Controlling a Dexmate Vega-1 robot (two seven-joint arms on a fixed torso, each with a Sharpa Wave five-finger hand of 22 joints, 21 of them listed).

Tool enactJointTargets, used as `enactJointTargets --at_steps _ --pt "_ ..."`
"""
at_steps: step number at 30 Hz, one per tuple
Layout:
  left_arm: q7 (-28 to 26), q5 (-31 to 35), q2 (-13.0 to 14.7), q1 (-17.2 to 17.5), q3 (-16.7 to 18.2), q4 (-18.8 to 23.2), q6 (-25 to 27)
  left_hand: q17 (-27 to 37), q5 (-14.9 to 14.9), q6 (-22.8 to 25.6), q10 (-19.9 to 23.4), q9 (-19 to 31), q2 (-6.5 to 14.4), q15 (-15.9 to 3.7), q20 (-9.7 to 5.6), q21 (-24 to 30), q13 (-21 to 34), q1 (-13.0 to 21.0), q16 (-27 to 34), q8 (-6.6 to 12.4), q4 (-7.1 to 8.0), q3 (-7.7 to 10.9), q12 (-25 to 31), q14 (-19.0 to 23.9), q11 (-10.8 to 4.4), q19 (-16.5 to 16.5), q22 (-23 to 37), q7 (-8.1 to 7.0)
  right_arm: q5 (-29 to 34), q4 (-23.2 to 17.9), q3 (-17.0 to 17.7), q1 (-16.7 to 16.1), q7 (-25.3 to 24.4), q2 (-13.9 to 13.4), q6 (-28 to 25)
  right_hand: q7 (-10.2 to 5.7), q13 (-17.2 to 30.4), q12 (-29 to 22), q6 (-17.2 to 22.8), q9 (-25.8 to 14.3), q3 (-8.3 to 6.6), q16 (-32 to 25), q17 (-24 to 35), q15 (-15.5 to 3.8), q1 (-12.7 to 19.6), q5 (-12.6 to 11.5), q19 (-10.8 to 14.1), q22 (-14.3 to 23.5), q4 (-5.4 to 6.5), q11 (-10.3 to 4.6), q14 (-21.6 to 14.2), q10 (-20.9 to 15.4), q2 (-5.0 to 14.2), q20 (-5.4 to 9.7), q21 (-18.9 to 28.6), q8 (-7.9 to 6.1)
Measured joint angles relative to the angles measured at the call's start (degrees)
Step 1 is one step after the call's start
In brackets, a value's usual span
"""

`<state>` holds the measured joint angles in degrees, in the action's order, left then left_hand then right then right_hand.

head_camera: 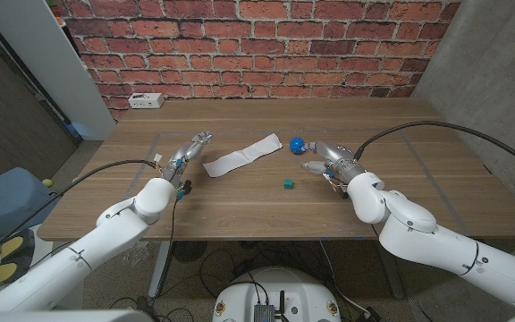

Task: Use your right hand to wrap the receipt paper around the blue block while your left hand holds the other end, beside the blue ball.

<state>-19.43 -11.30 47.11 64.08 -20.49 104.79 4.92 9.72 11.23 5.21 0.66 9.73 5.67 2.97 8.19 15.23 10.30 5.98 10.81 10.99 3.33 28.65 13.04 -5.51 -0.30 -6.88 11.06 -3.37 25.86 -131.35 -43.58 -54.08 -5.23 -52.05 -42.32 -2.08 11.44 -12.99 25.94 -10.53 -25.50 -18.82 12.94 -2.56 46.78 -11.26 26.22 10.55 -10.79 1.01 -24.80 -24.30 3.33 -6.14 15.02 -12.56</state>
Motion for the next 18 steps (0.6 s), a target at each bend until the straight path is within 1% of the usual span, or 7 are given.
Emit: enactJointTargets --at_steps 2,6,8,9,11,13,18 --pt "-0.08 0.0 0.0 0.12 0.07 0.0 -0.1 0.0 0.0 0.0 0.0 0.0 0.0 0.0 0.0 -0.07 0.0 0.0 0.0 0.0 0.11 -0.11 0.0 0.0 0.0 0.0 0.0 0.0 0.55 0.0 -0.41 0.13 0.55 0.16 0.0 -0.38 0.17 0.0 0.38 0.0 0.02 -0.41 0.22 -0.01 0.67 0.0 0.11 0.0 0.02 -0.05 -0.4 -0.37 -0.08 0.11 0.06 0.0" --pt "-0.31 0.0 0.01 0.43 0.23 0.02 -0.28 0.29 0.0 0.0 0.0 0.0 0.0 0.0 0.0 -0.22 0.0 0.0 0.0 0.0 0.24 -0.23 0.0 0.0 0.0 0.0 0.0 0.0 1.76 0.02 -1.36 0.42 1.57 0.62 0.07 -0.39 0.17 -0.37 1.24 0.0 0.39 -1.04 0.61 -0.15 1.07 0.0 0.62 0.0 0.39 -0.2 -1.16 -1.43 -0.47 0.62 0.06 0.0" --pt "-0.41 0.01 0.01 0.43 0.23 0.02 -0.39 0.31 0.0 0.0 0.0 0.0 0.0 0.0 0.0 -0.22 0.0 0.0 0.0 0.0 0.24 -0.24 -0.33 0.0 0.0 0.0 0.0 0.0 1.76 0.12 -1.7 0.5 1.57 0.87 0.07 -0.27 0.17 -0.37 1.92 0.0 0.5 -1.48 0.79 0.0 1.43 0.0 1.13 0.0 0.5 -0.29 -1.65 -1.72 -0.84 0.51 0.06 0.0" --pt "-0.47 0.01 0.08 0.97 0.51 0.23 -0.43 0.31 0.0 0.0 0.0 0.0 0.0 0.0 0.0 -0.22 0.0 0.0 0.0 0.0 0.24 -0.23 -0.34 0.0 0.0 0.0 0.0 0.0 3.85 0.21 -1.9 0.53 3.09 1.01 0.49 -0.28 0.17 -0.37 1.91 0.0 0.6 -1.58 0.9 -0.12 1.73 0.0 1.12 0.0 0.6 -0.34 -1.75 -1.77 -1.13 0.51 0.06 0.0" --pt "-0.51 0.01 0.09 1.04 0.55 0.24 -0.49 0.31 0.0 0.0 0.0 0.0 0.0 0.0 0.0 -0.22 0.0 0.0 0.0 0.0 0.24 -0.23 -0.33 0.0 0.0 0.0 0.0 0.0 4.14 0.29 -2.12 0.55 3.31 1.16 0.55 -0.07 0.17 -0.37 2.12 0.0 0.64 -1.58 1.06 -0.19 1.72 0.0 1.12 0.0 0.64 -0.6 -1.83 -2.03 -1.13 0.51 0.06 0.0" --pt "-0.6 0.01 0.1 1.26 0.67 0.31 -0.62 0.3 0.0 0.0 0.0 0.0 0.0 0.0 0.0 -0.22 0.0 0.0 0.0 0.0 0.24 -0.24 -0.33 0.0 0.0 0.0 0.0 0.0 5.26 0.44 -2.53 0.65 4.07 1.44 0.7 -0.29 0.17 -0.37 2.34 0.0 0.91 -1.58 1.07 -0.19 1.99 0.0 1.12 -0.01 0.46 -0.6 -1.83 -2.03 -1.4 0.51 0.06 0.0" --pt "-0.74 0.04 0.14 1.56 0.87 0.39 -0.87 0.3 0.0 0.0 0.0 0.0 -0.01 0.0 0.0 -0.22 0.0 -0.01 0.0 0.0 0.24 -0.24 -0.33 0.0 0.0 0.0 0.0 0.0 7.16 0.82 -3.34 0.85 5.55 2.12 0.79 -0.52 0.16 -0.57 2.75 0.0 1.29 -2.02 1.4 -0.19 2.25 0.0 1.12 -0.01 0.84 -0.62 -1.83 -2.47 -1.66 0.51 0.06 0.0"
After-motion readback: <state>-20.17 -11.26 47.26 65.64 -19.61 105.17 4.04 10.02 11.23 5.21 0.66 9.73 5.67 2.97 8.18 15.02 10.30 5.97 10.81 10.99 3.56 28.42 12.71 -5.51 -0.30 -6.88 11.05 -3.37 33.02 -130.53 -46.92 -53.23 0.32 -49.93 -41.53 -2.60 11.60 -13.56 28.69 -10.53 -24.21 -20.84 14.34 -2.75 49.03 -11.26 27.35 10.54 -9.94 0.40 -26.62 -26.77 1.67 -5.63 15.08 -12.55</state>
